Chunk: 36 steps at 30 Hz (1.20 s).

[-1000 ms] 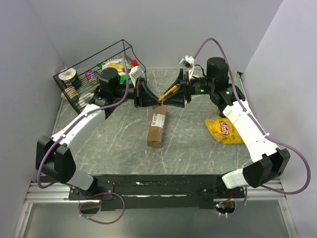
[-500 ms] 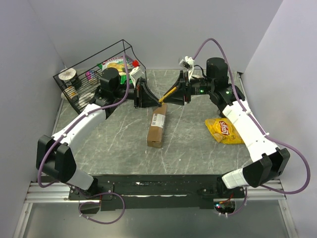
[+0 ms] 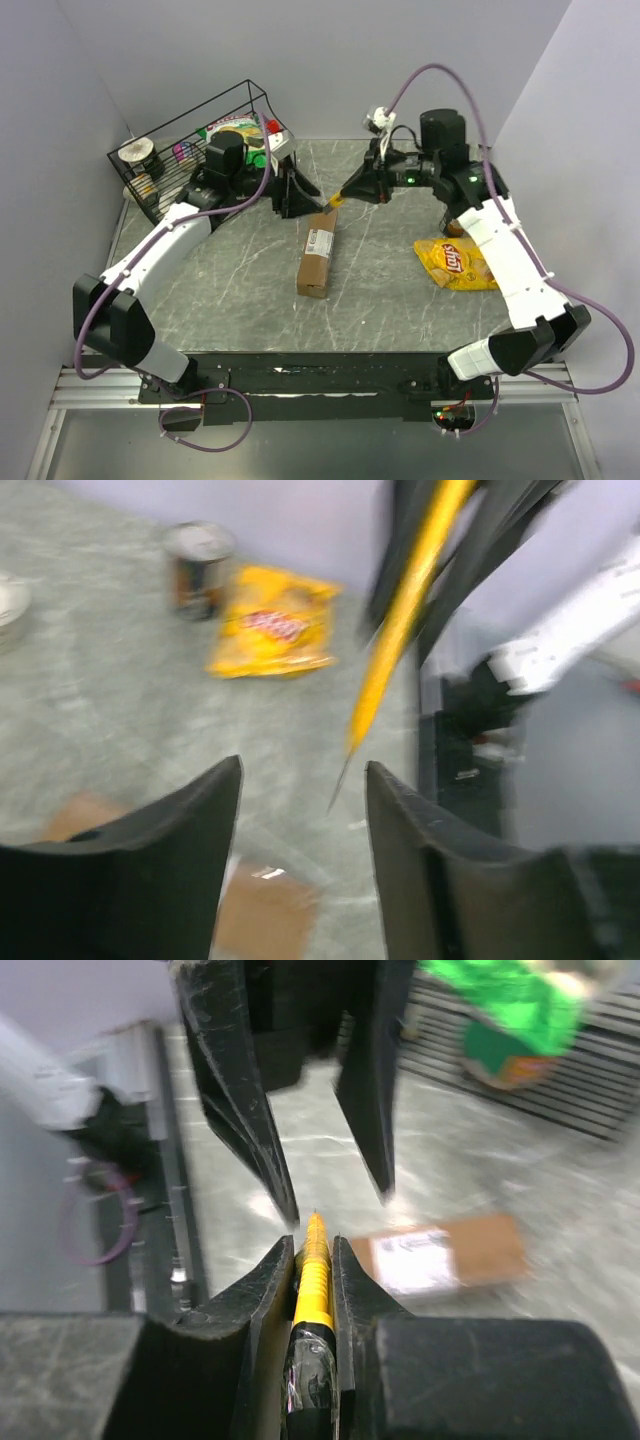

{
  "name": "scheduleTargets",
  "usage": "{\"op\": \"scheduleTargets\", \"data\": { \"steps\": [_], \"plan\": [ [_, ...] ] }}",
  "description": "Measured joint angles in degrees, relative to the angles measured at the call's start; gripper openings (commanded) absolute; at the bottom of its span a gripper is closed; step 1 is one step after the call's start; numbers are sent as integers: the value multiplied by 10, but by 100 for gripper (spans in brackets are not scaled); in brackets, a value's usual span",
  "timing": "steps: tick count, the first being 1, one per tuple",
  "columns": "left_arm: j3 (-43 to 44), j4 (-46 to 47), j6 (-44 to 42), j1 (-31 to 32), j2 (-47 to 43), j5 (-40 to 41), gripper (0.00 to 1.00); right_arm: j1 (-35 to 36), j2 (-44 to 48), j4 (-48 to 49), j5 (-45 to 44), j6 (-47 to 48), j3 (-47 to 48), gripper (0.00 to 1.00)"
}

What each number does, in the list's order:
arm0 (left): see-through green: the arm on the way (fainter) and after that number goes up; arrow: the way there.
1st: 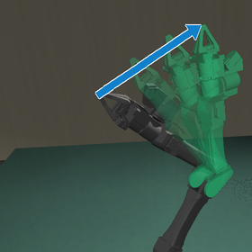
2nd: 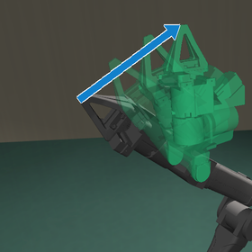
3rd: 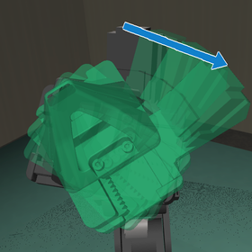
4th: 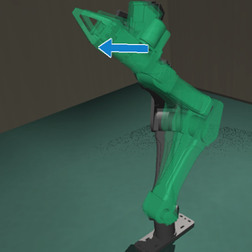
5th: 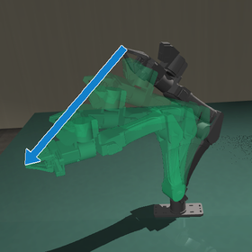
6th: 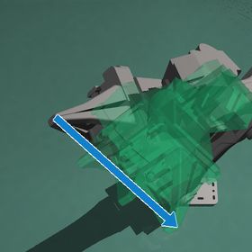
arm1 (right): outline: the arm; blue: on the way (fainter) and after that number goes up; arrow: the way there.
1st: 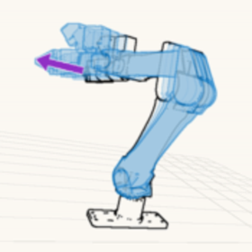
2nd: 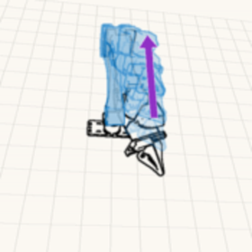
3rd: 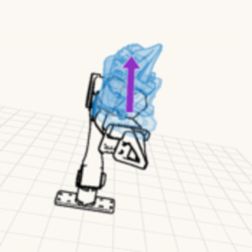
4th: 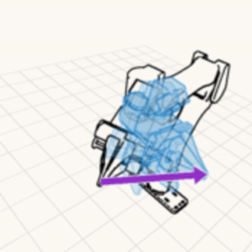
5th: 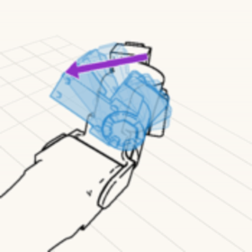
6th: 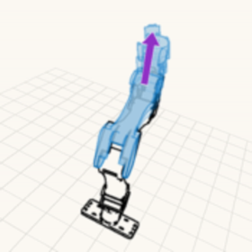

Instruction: Unpack the express box

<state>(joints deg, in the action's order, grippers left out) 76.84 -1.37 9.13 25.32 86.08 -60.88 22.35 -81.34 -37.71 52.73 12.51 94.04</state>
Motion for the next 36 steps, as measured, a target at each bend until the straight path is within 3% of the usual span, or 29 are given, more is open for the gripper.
{"op": "scheduleTargets", "data": {
  "steps": [5,11,16,19,28,36],
  "plan": [
    [-21,-127,-162,-31,-54,93,61,-18,10,-79,-106,39,69,0],
    [-201,-223,-331,-33,-156,168,54,-40,47,-87,-201,33,-35,0],
    [-297,-263,-409,-10,-142,210,48,-70,40,-108,-231,28,-61,0],
    [-317,-256,-429,8,-132,218,50,-97,42,-103,-248,7,-63,0],
    [-307,-173,-433,72,-19,224,51,-105,98,-72,-377,-42,-139,0],
    [-135,-172,-440,151,151,221,54,-105,122,-51,-457,-39,-153,0]
  ]
}}
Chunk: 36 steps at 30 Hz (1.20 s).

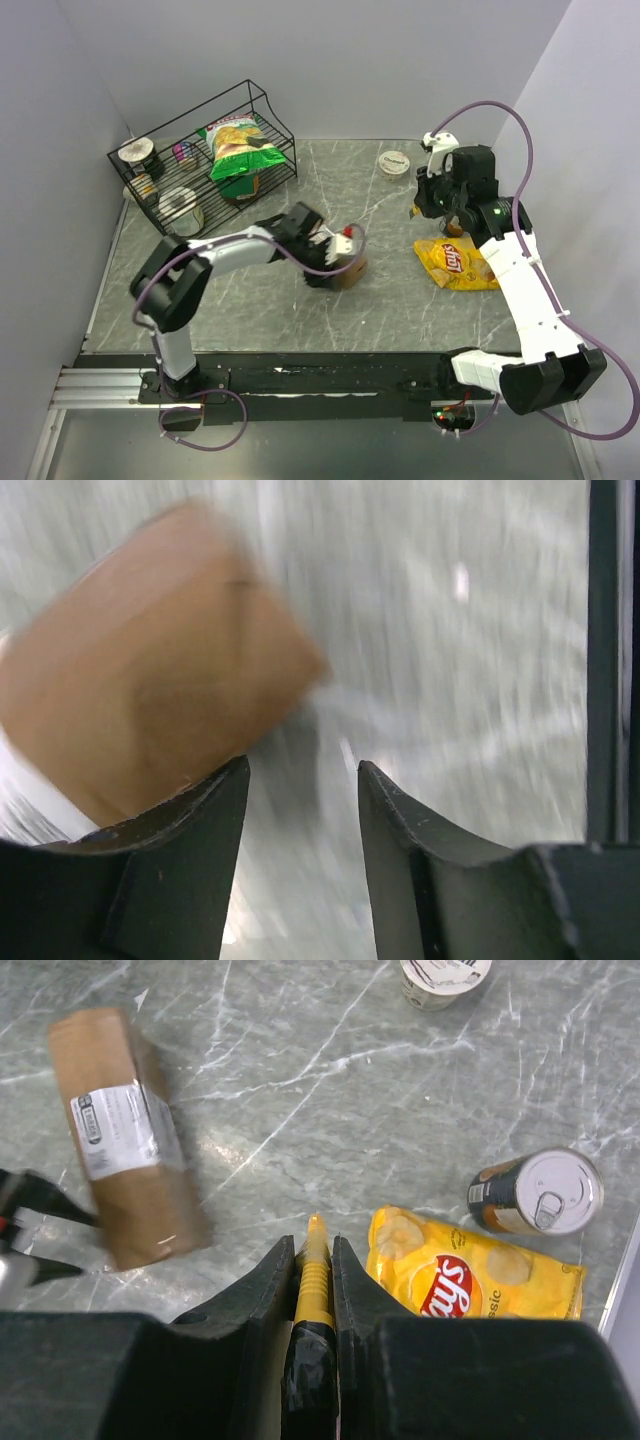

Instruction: Unpack the express box

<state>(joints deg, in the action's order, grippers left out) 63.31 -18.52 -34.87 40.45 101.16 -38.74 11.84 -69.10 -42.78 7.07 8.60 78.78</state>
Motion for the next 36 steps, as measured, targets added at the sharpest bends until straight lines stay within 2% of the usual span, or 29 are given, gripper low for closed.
{"op": "scheduleTargets", "data": {
  "steps": [5,8,12,16,21,29,36],
  "plan": [
    [155,-26,2,39,67,-21,55,-1,4,2,5,0,-5,0],
    [184,-47,13,27,54,-36,57,-1,5,14,31,5,-15,0],
    [150,-40,114,-51,-2,-31,66,-1,3,55,62,10,-48,0],
    [116,-6,260,-139,-52,41,81,-1,-25,104,65,14,-49,0],
    [70,35,411,-195,-74,86,83,-1,-71,171,35,20,-56,0],
    [44,67,495,-210,-24,65,85,31,-131,226,-10,63,-110,0],
    [44,69,500,-210,28,66,74,65,-146,237,-19,75,-137,0]
  ]
}}
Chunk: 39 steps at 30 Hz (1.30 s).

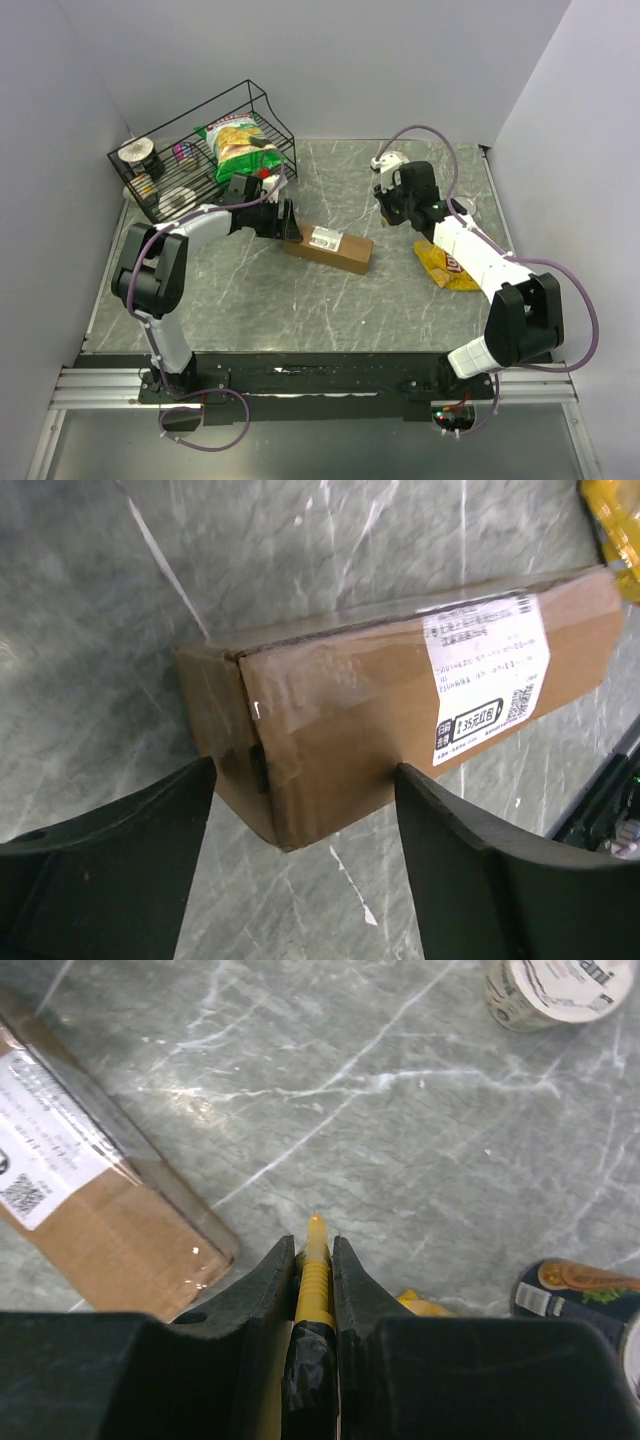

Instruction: Unpack the express box

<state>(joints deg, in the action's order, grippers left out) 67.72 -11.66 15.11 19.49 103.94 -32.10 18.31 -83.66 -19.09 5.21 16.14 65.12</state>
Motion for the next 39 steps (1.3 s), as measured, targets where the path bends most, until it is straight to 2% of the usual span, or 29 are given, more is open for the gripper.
{"op": "scheduleTargets", "data": {
  "steps": [2,3,5,6,9,12,16,19,26,33,39],
  "plan": [
    [0,-4,-2,0,12,-4,65,7,2,0,2,0,0,0],
    [0,-3,-3,-2,15,-11,56,10,5,1,5,0,-3,0],
    [0,-4,-12,-2,15,-18,48,15,15,0,13,-2,-12,0],
    [1,-4,-16,-3,15,-22,41,15,21,-2,17,-3,-17,0],
    [5,-5,-42,-6,15,-35,30,17,43,-14,41,-10,-30,0],
    [8,-5,-78,-9,15,-46,25,17,62,-28,74,-21,-37,0],
    [8,-8,-130,-10,14,-65,22,17,89,-45,126,-30,-43,0],
    [8,-12,-160,-10,14,-80,25,17,104,-59,156,-31,-49,0],
    [0,-34,-207,-11,0,-92,23,16,108,-86,158,-28,-43,0],
    [-4,-69,-243,-12,-9,-104,22,12,83,-115,174,-25,44,0],
    [8,-91,-236,-11,-5,-107,21,10,38,-114,201,4,131,0]
  ]
}}
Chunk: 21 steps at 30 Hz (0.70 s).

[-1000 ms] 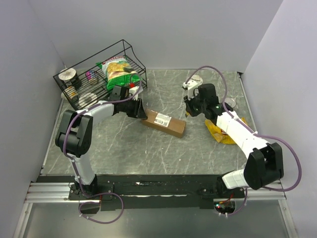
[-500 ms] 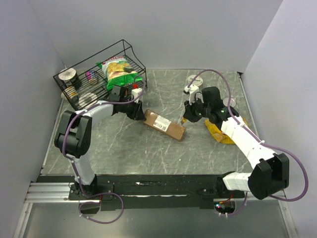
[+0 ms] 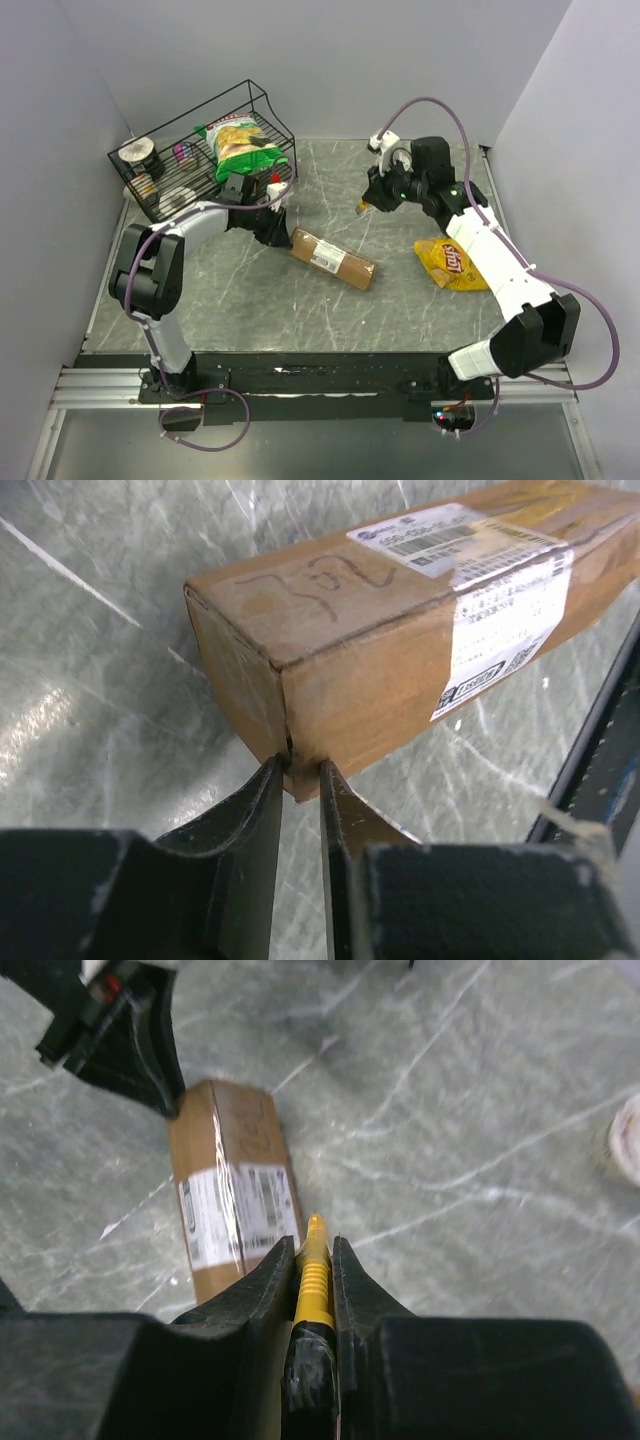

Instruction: Unpack the express box

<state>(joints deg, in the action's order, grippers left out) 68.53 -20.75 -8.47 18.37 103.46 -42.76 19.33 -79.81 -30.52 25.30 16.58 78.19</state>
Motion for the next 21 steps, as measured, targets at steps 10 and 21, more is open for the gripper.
{"op": "scheduleTargets", "data": {
  "steps": [10,21],
  "plan": [
    [140,-75,-6,19,59,-4,61,-33,-69,30,23,-7,32,0],
    [181,-91,47,22,71,28,96,-49,-86,119,-61,19,-96,0]
  ]
}}
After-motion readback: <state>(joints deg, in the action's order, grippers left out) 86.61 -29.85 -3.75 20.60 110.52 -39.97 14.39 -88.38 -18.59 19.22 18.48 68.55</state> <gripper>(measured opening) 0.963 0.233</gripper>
